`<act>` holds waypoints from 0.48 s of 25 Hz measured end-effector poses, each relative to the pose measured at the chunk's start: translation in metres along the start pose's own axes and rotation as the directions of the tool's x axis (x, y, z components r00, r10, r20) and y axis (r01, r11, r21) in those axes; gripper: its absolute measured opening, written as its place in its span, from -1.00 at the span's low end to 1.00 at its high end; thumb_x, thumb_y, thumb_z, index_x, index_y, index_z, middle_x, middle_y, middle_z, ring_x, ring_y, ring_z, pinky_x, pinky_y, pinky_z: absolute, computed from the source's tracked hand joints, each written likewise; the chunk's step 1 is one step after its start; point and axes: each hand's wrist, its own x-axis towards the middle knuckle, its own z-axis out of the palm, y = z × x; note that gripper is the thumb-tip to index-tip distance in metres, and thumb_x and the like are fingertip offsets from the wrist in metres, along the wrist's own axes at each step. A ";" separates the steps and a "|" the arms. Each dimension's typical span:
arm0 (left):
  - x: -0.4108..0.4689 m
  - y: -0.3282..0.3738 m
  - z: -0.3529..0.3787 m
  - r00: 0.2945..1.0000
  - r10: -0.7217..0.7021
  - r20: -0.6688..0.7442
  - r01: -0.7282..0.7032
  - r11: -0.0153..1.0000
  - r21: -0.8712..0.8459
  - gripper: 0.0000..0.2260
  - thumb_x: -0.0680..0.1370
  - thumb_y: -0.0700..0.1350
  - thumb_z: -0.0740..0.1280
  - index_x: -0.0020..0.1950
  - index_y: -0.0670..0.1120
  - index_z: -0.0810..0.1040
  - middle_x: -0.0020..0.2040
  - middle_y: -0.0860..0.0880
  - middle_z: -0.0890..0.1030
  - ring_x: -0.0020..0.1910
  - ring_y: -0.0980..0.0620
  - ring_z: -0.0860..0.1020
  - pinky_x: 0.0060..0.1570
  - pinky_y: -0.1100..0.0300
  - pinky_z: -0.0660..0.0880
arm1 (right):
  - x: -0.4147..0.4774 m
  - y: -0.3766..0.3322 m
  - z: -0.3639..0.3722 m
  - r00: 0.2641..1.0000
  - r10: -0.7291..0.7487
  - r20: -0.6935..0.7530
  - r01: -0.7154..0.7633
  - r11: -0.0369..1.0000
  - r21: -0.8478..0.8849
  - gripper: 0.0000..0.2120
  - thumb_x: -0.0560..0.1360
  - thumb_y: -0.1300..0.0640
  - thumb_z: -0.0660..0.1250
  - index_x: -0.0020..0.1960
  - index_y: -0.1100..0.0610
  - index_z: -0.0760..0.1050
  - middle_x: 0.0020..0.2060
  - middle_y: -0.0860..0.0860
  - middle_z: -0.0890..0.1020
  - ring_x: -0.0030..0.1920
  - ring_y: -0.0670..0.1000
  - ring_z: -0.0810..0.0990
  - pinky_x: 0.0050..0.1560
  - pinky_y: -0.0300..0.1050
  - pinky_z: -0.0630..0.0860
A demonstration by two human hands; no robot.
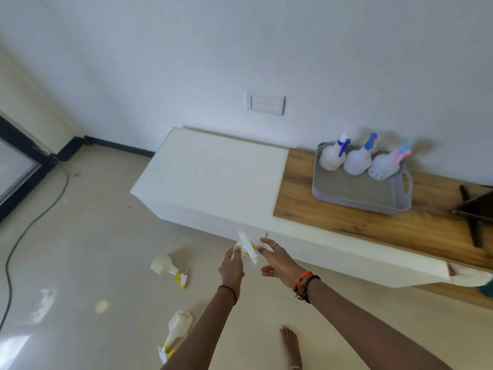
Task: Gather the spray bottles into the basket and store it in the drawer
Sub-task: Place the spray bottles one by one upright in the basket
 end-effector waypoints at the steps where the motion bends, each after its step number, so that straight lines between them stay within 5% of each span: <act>1: -0.006 0.008 0.006 1.000 0.017 0.019 -0.017 1.000 0.024 -0.61 0.65 0.03 0.13 0.44 -0.06 0.40 0.40 -0.10 0.42 0.31 -0.09 0.42 0.07 0.08 0.45 | -0.007 -0.004 -0.008 1.000 -0.007 -0.011 0.007 1.000 0.030 -0.58 0.57 -0.03 0.22 0.42 -0.06 0.29 0.22 0.02 0.38 -0.18 0.06 0.48 0.11 0.00 0.56; 6: -0.027 0.037 0.040 0.990 0.067 0.126 -0.081 0.991 0.108 -0.63 0.65 0.02 0.11 0.42 -0.07 0.44 0.35 -0.08 0.46 0.15 -0.02 0.43 0.02 0.12 0.42 | -0.031 -0.018 -0.049 0.999 0.000 -0.045 0.008 0.983 0.182 -0.55 0.56 -0.05 0.26 0.42 -0.03 0.30 0.25 0.14 0.45 -0.21 0.08 0.51 0.09 0.01 0.55; 12: -0.026 0.057 0.089 0.982 0.092 0.167 -0.124 0.973 0.194 -0.62 0.66 -0.08 0.07 0.47 -0.05 0.38 0.45 -0.17 0.35 0.41 -0.17 0.37 0.42 -0.10 0.35 | -0.027 -0.029 -0.098 0.996 0.017 -0.085 0.009 0.955 0.298 -0.55 0.55 -0.08 0.25 0.40 -0.01 0.30 0.28 0.22 0.44 -0.20 0.12 0.58 -0.06 -0.04 0.59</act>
